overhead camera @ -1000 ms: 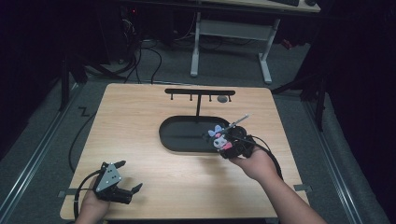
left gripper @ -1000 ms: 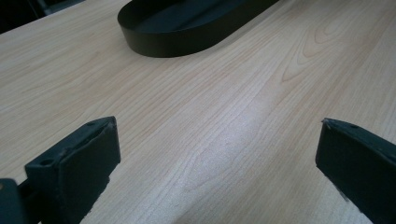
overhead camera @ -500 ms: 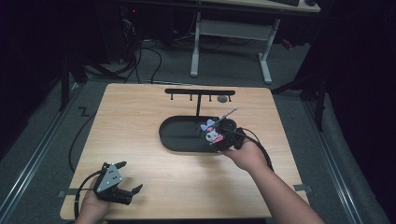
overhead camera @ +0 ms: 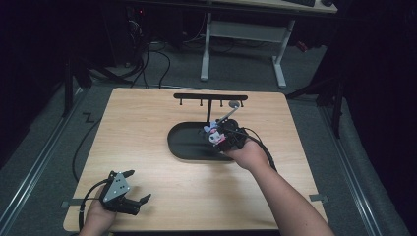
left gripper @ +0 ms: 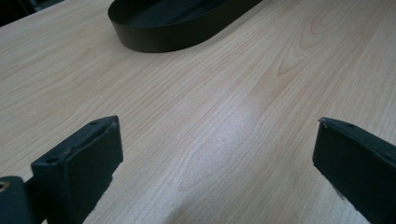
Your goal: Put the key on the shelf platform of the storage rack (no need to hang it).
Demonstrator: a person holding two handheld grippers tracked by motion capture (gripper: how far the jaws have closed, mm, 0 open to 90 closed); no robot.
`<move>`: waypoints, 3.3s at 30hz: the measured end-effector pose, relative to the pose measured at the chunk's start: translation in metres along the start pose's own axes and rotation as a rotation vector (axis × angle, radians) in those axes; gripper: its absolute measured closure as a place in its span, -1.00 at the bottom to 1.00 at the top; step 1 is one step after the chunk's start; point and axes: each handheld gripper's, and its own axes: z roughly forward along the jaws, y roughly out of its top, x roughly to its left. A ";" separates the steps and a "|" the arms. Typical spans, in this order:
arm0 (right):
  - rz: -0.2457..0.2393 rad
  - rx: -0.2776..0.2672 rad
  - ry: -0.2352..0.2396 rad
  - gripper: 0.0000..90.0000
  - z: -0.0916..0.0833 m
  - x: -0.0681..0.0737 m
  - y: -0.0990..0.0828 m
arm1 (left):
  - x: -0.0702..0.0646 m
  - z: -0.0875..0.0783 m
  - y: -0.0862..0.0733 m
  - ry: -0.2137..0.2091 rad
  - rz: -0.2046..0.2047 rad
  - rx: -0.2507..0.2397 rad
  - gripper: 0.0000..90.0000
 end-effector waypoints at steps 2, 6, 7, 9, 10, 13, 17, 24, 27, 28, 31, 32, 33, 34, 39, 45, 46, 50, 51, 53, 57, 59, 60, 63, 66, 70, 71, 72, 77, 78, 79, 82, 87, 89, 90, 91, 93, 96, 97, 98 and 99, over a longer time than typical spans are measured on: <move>0.002 0.005 0.002 0.06 0.004 -0.001 0.005 | 0.001 0.000 0.000 -0.002 -0.002 0.005 -0.95; 0.002 -0.002 0.000 0.06 0.010 -0.002 0.015 | 0.000 0.000 0.000 0.002 -0.003 -0.001 -0.94; 0.003 -0.003 -0.001 0.06 0.011 -0.001 0.017 | 0.000 0.000 0.001 0.003 -0.003 -0.002 -0.94; 0.004 -0.007 -0.002 0.06 0.013 0.001 0.021 | 0.000 0.000 0.001 0.002 -0.001 -0.001 -0.94; -0.008 -0.005 -0.002 0.06 0.015 0.002 0.023 | 0.000 0.000 0.001 0.002 -0.002 -0.005 -0.94; -0.002 0.007 0.000 0.06 0.024 0.004 0.026 | 0.000 -0.001 0.001 0.001 -0.001 -0.003 -0.94; 0.001 0.013 -0.004 0.06 0.031 0.000 0.030 | 0.001 -0.001 0.000 -0.002 -0.004 0.000 -0.94; 0.014 0.004 -0.015 0.06 0.031 -0.005 0.035 | 0.001 -0.002 -0.001 0.001 -0.009 -0.007 -0.94; 0.007 0.012 -0.014 0.06 0.033 -0.006 0.035 | 0.000 -0.001 -0.001 -0.003 -0.002 0.002 -0.94; 0.007 0.012 -0.014 0.06 0.033 -0.006 0.035 | -0.001 -0.001 -0.001 -0.005 -0.002 0.006 -0.94; 0.012 0.025 -0.014 0.06 0.037 -0.008 0.033 | -0.001 -0.001 -0.001 -0.004 -0.001 0.005 -0.94; 0.014 0.029 -0.012 0.06 0.038 -0.008 0.032 | 0.000 -0.001 -0.001 -0.004 -0.001 0.005 -0.94; 0.016 0.030 -0.008 0.06 0.041 -0.009 0.028 | 0.000 -0.001 -0.001 -0.003 -0.004 0.005 -0.94; 0.016 0.030 -0.008 0.06 0.041 -0.009 0.028 | 0.000 -0.001 -0.001 -0.003 -0.005 0.004 -0.94; 0.020 0.052 -0.004 0.06 0.044 -0.012 0.017 | 0.000 0.000 -0.001 -0.008 -0.002 0.005 -0.94; 0.050 0.081 -0.002 0.05 0.044 -0.016 0.005 | -0.002 0.001 -0.001 -0.018 0.005 0.015 -0.94; 0.034 0.081 -0.003 0.05 0.044 -0.017 0.004 | -0.002 0.002 0.000 -0.018 0.006 0.015 -0.94; 0.041 0.084 -0.001 0.05 0.045 -0.019 0.000 | -0.001 0.002 0.000 -0.020 0.005 0.013 -0.94; 0.044 0.086 0.002 0.05 0.046 -0.020 0.000 | -0.002 0.003 0.000 -0.020 0.005 0.015 -0.92; 0.040 0.096 0.000 0.04 0.048 -0.019 -0.001 | -0.002 0.004 0.000 -0.024 0.009 0.016 -0.91; 0.039 0.099 -0.003 0.03 0.053 -0.018 -0.001 | -0.002 0.003 0.000 -0.022 0.008 0.016 -0.91; 0.039 0.096 -0.001 0.03 0.055 -0.018 0.000 | -0.001 0.003 0.000 -0.020 0.008 0.018 -0.91; 0.042 0.095 -0.003 0.02 0.056 -0.018 0.001 | -0.001 0.002 0.000 -0.020 0.008 0.017 -0.91; 0.061 0.093 -0.002 0.00 0.057 -0.017 0.003 | -0.001 0.002 0.000 -0.020 0.008 0.015 -0.91; 0.043 0.089 -0.007 -0.11 0.060 -0.016 0.004 | -0.001 0.002 0.000 -0.018 0.005 0.013 -0.91; 0.049 0.084 -0.001 -0.30 0.060 -0.014 0.004 | -0.001 0.003 0.000 -0.020 0.006 0.015 -0.91; 0.058 0.079 0.000 -0.30 0.060 -0.012 0.004 | -0.001 0.003 0.000 -0.020 0.006 0.017 -0.91; 0.048 0.076 -0.007 -0.31 0.058 -0.013 0.005 | -0.001 0.003 0.000 -0.020 0.007 0.018 -0.91; 0.066 0.028 -0.008 -0.32 0.047 -0.015 0.005 | 0.000 0.002 0.000 -0.015 0.003 0.014 -0.91; 0.065 0.019 -0.006 -0.32 0.045 -0.016 0.005 | -0.001 0.002 0.000 -0.017 0.005 0.015 -0.91; 0.069 0.013 -0.008 -0.31 0.041 -0.016 0.005 | -0.001 0.002 0.000 -0.017 0.006 0.016 -0.91; 0.068 -0.014 0.002 -0.31 0.034 -0.016 0.004 | -0.001 0.003 -0.001 -0.019 0.006 0.020 -0.91; 0.062 -0.028 -0.003 -0.31 0.024 -0.014 0.000 | -0.001 0.002 -0.001 -0.018 0.006 0.019 -0.91; 0.050 -0.037 -0.009 -0.32 0.020 -0.012 -0.001 | -0.001 0.002 -0.001 -0.018 0.008 0.021 -0.91; 0.050 -0.037 -0.009 -0.32 0.020 -0.012 -0.001 | -0.001 0.002 -0.001 -0.018 0.005 0.019 -0.91; 0.046 -0.042 -0.007 -0.32 0.018 -0.012 -0.002 | -0.001 0.002 -0.002 -0.018 0.005 0.020 -0.91; 0.044 -0.052 -0.006 -0.31 0.015 -0.011 -0.003 | -0.001 0.002 -0.002 -0.016 0.004 0.022 -0.91; 0.020 -0.061 -0.014 -0.32 0.010 -0.009 -0.006 | -0.001 0.001 -0.002 -0.016 0.004 0.022 -0.91; 0.011 -0.068 -0.017 -0.32 0.008 -0.008 -0.007 | -0.001 0.001 -0.003 -0.015 0.004 0.022 -0.91; 0.019 -0.080 -0.012 -0.32 0.007 -0.007 -0.009 | -0.001 0.000 -0.003 -0.013 0.004 0.023 -0.91; 0.024 -0.094 -0.003 -0.32 0.006 -0.007 -0.011 | -0.001 0.000 -0.003 -0.012 -0.001 0.019 -0.91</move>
